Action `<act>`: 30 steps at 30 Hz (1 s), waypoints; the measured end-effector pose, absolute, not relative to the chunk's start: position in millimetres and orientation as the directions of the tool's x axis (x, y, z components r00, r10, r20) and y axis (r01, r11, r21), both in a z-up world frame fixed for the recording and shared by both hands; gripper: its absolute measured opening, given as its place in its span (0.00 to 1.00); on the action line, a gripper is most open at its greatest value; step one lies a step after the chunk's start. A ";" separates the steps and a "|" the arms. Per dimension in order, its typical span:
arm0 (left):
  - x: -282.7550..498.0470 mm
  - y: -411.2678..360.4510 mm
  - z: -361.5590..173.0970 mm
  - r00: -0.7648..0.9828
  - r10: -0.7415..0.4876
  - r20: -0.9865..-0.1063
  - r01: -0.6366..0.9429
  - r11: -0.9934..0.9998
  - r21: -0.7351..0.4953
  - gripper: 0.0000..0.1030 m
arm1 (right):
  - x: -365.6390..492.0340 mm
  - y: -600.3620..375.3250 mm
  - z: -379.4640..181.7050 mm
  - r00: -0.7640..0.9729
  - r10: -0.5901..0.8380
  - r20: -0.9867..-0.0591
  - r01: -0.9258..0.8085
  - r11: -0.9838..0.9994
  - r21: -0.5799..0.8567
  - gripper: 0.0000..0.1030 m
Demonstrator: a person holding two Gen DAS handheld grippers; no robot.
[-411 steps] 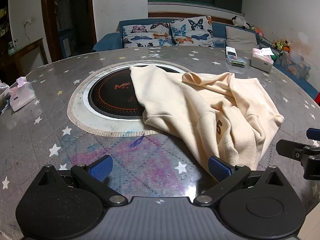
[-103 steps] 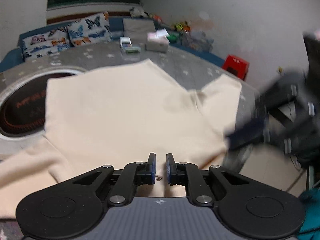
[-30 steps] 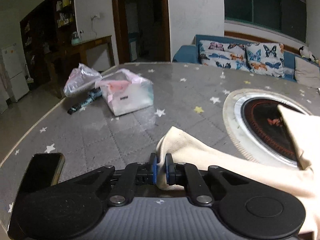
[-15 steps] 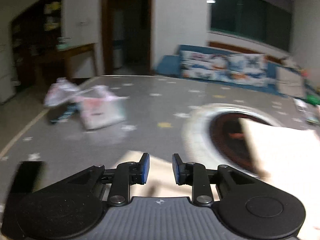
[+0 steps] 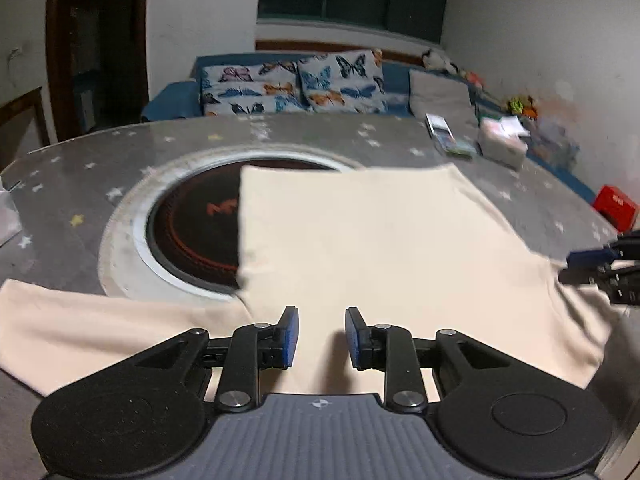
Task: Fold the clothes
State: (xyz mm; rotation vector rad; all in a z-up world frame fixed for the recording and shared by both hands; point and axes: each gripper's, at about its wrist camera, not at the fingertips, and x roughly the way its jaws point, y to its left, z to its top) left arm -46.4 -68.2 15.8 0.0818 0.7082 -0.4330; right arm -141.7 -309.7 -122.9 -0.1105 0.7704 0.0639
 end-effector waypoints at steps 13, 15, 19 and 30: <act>-55.6 -75.4 18.7 0.676 -0.365 -0.640 0.443 0.896 -0.044 0.35 | -168.2 -322.9 -117.9 0.736 -0.013 -0.677 -0.035 0.998 -0.057 0.25; -58.0 -83.1 23.5 0.672 -0.385 -0.633 0.464 0.885 -0.045 0.35 | -176.2 -314.9 -114.9 0.734 0.017 -0.679 -0.069 0.996 -0.050 0.25; -65.9 -105.4 29.7 0.645 -0.440 -0.625 0.528 0.848 -0.051 0.37 | -188.4 -301.1 -117.2 0.718 0.069 -0.693 -0.132 0.991 -0.038 0.26; -96.5 -169.5 27.5 0.514 -0.571 -0.640 0.714 0.698 -0.049 0.39 | -221.4 -349.9 -125.7 0.696 -0.103 -0.711 0.068 0.995 -0.078 0.30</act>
